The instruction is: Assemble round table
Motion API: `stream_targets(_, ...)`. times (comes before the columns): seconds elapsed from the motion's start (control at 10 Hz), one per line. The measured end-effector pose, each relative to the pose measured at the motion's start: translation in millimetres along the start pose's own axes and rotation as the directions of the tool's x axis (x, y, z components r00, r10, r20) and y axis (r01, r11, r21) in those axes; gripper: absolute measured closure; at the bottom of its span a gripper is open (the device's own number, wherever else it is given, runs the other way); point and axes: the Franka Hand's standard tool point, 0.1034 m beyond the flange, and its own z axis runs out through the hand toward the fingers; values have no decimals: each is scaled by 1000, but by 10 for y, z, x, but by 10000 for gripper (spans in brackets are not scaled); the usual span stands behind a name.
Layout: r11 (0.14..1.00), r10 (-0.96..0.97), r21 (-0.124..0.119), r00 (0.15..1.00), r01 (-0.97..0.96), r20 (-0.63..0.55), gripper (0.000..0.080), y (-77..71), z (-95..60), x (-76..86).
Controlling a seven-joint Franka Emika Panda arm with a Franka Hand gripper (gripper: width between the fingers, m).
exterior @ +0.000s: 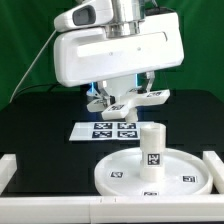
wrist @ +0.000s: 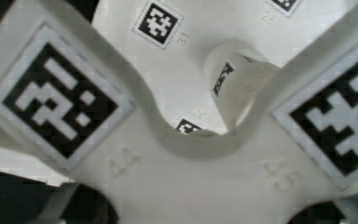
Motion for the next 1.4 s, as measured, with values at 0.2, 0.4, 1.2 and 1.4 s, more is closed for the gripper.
stream_targets(0.2, 997, -62, -52, 998, 63, 21, 354, -129, -16, 45)
stream_targets(0.4, 986, -148, -78, 988, 150, 35, 354, -321, 1, 94)
stream_targets(1.2, 981, -179, -70, 983, 182, 52, 353, -412, 302, -11)
stream_targets(1.4, 981, -179, -70, 983, 182, 52, 353, -411, 304, -11)
